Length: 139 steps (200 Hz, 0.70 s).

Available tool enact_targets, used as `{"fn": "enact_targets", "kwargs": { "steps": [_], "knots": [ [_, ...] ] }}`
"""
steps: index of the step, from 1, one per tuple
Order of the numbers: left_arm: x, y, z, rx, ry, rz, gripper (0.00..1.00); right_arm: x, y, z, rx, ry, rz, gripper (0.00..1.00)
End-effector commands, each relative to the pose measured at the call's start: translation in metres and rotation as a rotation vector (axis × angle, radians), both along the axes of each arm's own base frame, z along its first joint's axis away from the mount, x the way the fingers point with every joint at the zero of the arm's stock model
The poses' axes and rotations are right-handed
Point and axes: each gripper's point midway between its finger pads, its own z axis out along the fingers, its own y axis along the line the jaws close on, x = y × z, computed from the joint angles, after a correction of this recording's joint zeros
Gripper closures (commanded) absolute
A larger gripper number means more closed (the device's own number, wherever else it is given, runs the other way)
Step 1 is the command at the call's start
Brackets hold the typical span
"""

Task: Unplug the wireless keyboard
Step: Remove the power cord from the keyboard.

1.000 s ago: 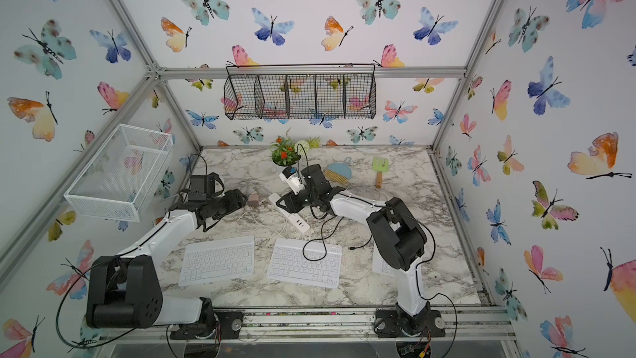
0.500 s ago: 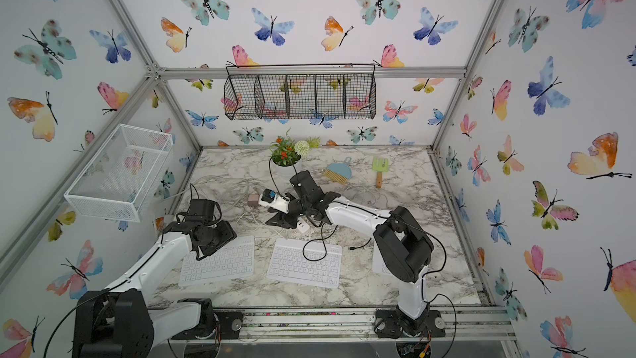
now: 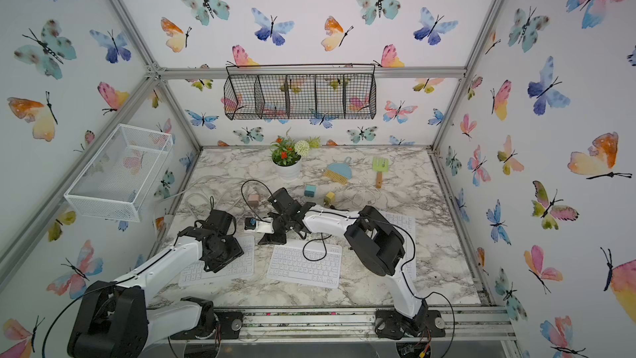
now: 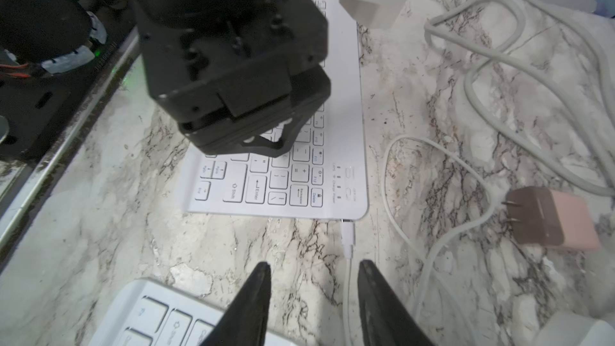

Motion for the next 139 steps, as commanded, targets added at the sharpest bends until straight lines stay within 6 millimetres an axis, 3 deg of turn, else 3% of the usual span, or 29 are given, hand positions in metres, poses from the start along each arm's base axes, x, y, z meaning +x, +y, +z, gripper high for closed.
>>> {"fn": "enact_targets", "kwargs": {
  "steps": [1,53,106,126,139],
  "knots": [
    [0.001,-0.001,-0.008,-0.017,-0.004,0.044,0.37,0.007,0.002,-0.014,-0.048,-0.031,-0.016,0.54],
    [-0.007,-0.005,-0.023,-0.045,0.015,0.047,0.37,0.023,0.014,-0.037,-0.082,-0.01,-0.087,0.58],
    [-0.007,-0.006,-0.027,-0.059,0.018,0.041,0.36,0.02,0.019,-0.056,-0.12,0.036,-0.078,0.59],
    [-0.008,-0.008,-0.029,-0.065,0.02,0.036,0.36,0.021,0.015,-0.055,-0.134,0.029,-0.109,0.59],
    [-0.007,-0.008,-0.028,-0.066,0.016,0.037,0.36,0.024,0.013,-0.043,-0.102,0.012,-0.14,0.59]
  ]
}}
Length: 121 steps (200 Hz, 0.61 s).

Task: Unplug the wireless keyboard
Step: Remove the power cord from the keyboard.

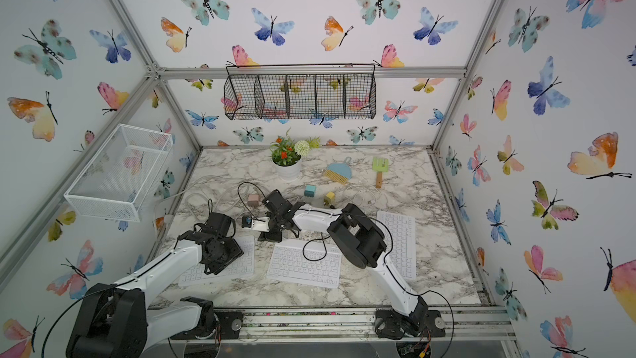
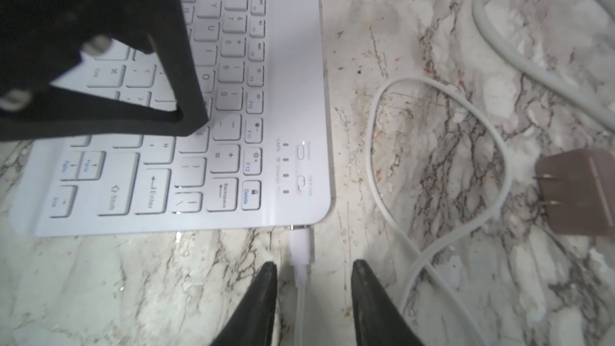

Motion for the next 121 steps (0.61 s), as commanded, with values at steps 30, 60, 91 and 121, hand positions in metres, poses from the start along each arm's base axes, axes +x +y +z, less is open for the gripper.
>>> {"fn": "enact_targets", "kwargs": {
  "steps": [30,60,91,121],
  "knots": [
    [-0.011,-0.007,-0.024,-0.054,0.042,-0.01,0.36,-0.009,-0.007,0.032,0.084,-0.022,-0.019,0.57],
    [-0.011,-0.008,-0.025,-0.062,0.039,-0.01,0.36,-0.017,-0.005,0.038,0.09,0.014,0.012,0.57],
    [-0.011,-0.009,-0.027,-0.066,0.035,-0.013,0.36,-0.024,-0.005,0.038,0.097,0.046,0.032,0.56],
    [-0.011,-0.011,-0.028,-0.08,0.03,-0.015,0.36,-0.03,-0.002,0.036,0.118,0.088,0.047,0.54]
  ]
}}
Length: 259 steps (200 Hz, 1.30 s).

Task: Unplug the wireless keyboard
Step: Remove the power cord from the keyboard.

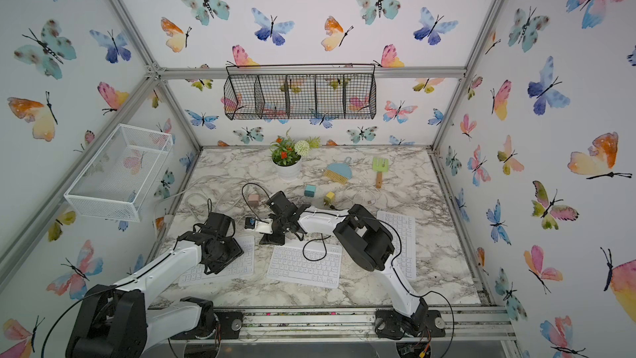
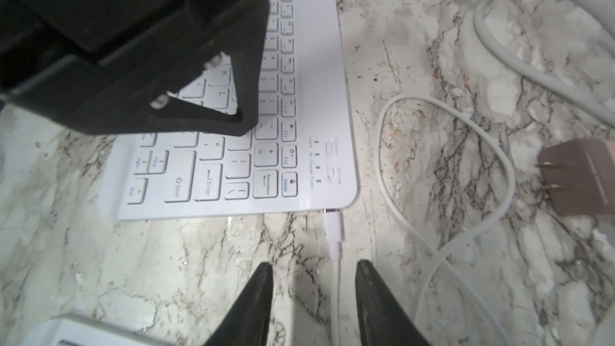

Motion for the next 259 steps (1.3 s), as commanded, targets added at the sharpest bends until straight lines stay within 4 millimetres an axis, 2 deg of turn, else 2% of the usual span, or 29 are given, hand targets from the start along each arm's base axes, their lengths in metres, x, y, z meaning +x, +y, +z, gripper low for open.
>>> {"fn": "enact_targets", "kwargs": {
  "steps": [1,52,86,116,156,259],
  "knots": [
    [-0.011,-0.011,-0.026,-0.075,0.035,-0.02,0.36,-0.011,0.009,0.019,0.06,0.037,0.03,0.54],
    [-0.015,-0.012,-0.029,-0.086,0.035,-0.02,0.36,0.008,0.021,-0.006,0.001,0.019,-0.017,0.55],
    [-0.017,-0.012,-0.032,-0.089,0.038,-0.018,0.36,0.008,0.024,-0.018,-0.023,0.046,-0.009,0.59],
    [-0.016,-0.012,-0.031,-0.086,0.035,-0.019,0.36,0.002,0.02,-0.029,-0.049,0.073,0.008,0.57],
    [-0.015,-0.012,-0.03,-0.087,0.032,-0.018,0.36,0.006,0.02,-0.044,-0.091,0.083,-0.018,0.56],
    [-0.015,-0.011,-0.033,-0.081,0.04,-0.02,0.36,0.006,-0.001,-0.073,-0.224,0.066,-0.02,0.84]
  ]
}}
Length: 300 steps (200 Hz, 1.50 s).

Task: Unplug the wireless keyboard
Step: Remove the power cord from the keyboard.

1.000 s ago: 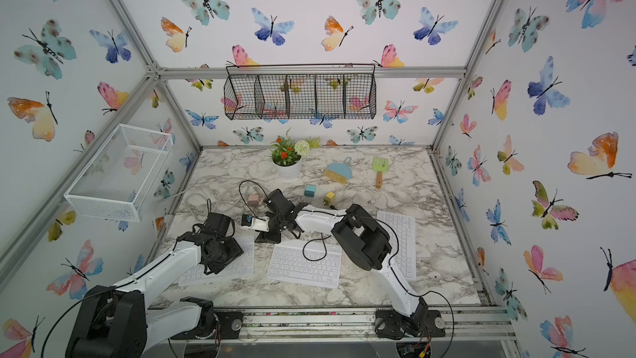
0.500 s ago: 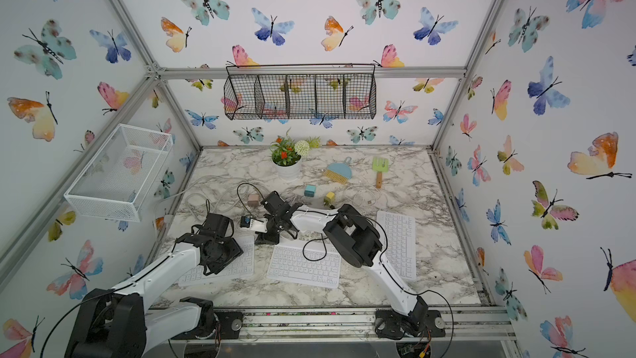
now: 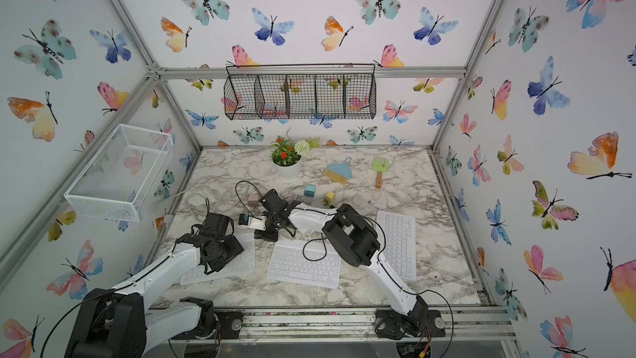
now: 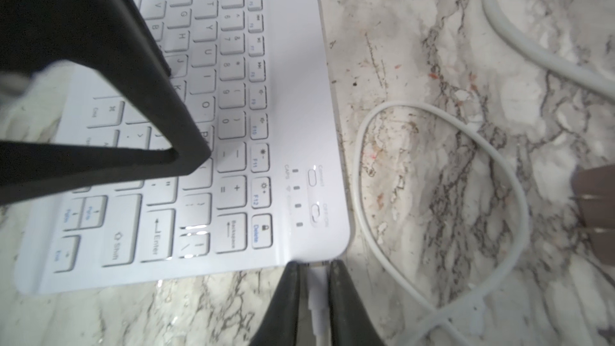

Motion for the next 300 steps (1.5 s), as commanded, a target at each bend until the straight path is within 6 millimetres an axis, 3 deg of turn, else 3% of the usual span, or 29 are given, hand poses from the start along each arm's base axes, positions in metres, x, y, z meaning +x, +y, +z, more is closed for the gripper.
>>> {"fn": "enact_targets", "kwargs": {
  "steps": [1,103,135,161,196,221,272,300],
  "knots": [
    [-0.024,-0.008,-0.033,-0.055,0.098,-0.021,0.36,-0.015,-0.028,-0.046,-0.167,0.051,0.005,0.84],
    [-0.029,-0.005,-0.036,-0.049,0.121,-0.025,0.36,-0.018,-0.051,-0.038,-0.201,-0.117,0.146,0.86],
    [-0.031,-0.005,-0.038,-0.055,0.123,-0.023,0.37,-0.024,-0.042,-0.032,-0.172,-0.007,0.085,0.86],
    [-0.032,-0.005,-0.038,-0.056,0.122,-0.019,0.37,-0.019,-0.032,-0.029,-0.182,0.126,-0.079,0.86],
    [-0.031,-0.005,-0.037,-0.058,0.116,-0.018,0.37,-0.021,-0.035,-0.035,-0.202,0.23,-0.213,0.87],
    [-0.031,-0.005,-0.038,-0.057,0.119,-0.02,0.37,-0.022,-0.037,-0.038,-0.218,0.104,-0.165,0.87],
    [-0.031,-0.005,-0.038,-0.053,0.12,-0.019,0.37,-0.016,-0.064,-0.044,-0.259,-0.253,0.061,0.86],
    [-0.031,-0.005,-0.038,-0.053,0.121,-0.018,0.37,-0.02,-0.067,-0.042,-0.256,-0.241,0.084,0.86]
  ]
}}
